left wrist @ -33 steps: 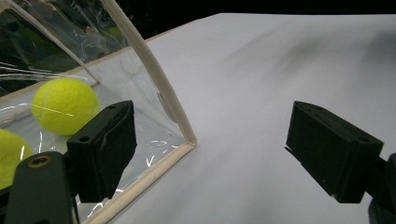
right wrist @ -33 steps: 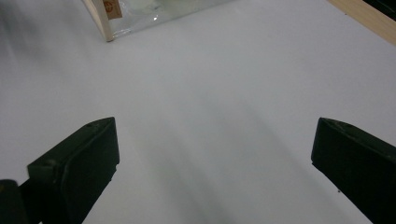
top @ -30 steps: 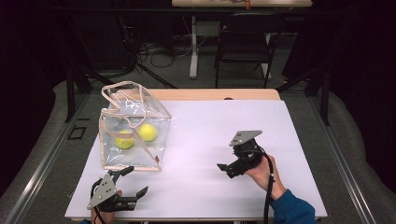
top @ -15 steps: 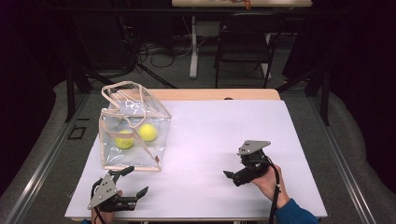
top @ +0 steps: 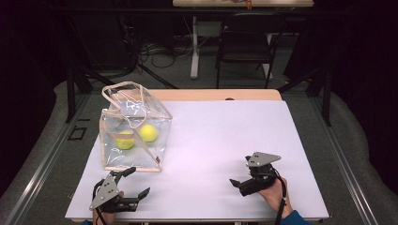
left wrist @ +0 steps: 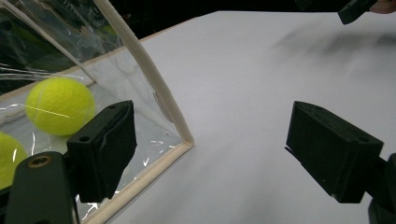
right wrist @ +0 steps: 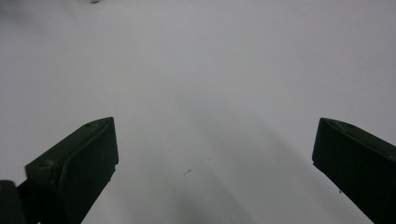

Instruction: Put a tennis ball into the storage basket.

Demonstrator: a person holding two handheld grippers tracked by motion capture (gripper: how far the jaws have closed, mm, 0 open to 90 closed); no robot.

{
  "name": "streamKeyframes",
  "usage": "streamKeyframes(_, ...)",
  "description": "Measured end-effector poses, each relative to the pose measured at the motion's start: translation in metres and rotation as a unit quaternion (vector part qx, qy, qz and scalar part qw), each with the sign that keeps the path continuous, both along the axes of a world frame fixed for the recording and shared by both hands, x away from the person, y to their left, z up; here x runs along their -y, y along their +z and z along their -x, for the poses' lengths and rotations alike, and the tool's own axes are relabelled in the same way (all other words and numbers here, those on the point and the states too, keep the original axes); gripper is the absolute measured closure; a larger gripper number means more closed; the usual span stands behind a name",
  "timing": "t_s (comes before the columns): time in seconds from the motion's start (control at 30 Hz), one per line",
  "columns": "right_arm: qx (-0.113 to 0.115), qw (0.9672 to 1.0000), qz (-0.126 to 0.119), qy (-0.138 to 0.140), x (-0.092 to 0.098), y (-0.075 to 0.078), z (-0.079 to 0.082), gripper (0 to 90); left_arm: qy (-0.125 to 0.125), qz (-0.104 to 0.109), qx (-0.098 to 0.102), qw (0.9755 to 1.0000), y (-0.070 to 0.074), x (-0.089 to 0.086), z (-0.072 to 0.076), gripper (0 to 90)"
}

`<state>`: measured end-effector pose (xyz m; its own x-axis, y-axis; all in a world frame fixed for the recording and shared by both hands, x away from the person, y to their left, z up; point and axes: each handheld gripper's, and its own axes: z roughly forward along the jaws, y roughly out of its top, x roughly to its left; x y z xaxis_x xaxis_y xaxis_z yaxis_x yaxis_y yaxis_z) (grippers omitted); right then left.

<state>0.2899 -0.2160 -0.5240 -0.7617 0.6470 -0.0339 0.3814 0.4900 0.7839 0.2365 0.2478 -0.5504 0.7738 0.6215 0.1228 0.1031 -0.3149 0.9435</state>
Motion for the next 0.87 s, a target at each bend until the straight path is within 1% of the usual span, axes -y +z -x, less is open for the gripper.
streamKeyframes(0.23,-0.003,0.9999,-0.003,-0.01,0.006,-0.013,0.008,0.0,-0.001,-0.003,0.002,1.0,0.001,0.001,0.0,15.9)
streamKeyframes(0.43,-0.005,0.9997,-0.014,-0.017,0.009,-0.021,0.014,0.0,0.0,-0.003,0.002,1.0,0.001,0.001,0.0,15.9)
streamKeyframes(0.47,0.001,0.9997,-0.016,-0.019,0.01,-0.023,0.015,0.0,-0.001,-0.002,0.002,1.0,0.001,0.001,0.0,15.9)
streamKeyframes(0.53,-0.002,0.9996,-0.02,-0.022,0.011,-0.026,0.017,0.0,0.0,-0.003,0.001,1.0,0.001,0.001,0.0,15.9)
streamKeyframes(0.73,-0.005,0.9991,-0.027,-0.031,0.014,-0.027,0.02,0.0,0.0,-0.004,0.002,1.0,0.001,0.0,-0.001,15.9)
streamKeyframes(0.77,-0.002,0.9991,-0.027,-0.032,0.014,-0.027,0.02,0.0,0.001,-0.002,0.002,1.0,0.001,0.0,-0.001,15.9)
streamKeyframes(0.87,-0.002,0.9991,-0.03,-0.031,0.014,-0.028,0.02,0.0,0.0,-0.004,0.003,1.0,0.001,0.0,-0.001,15.9)
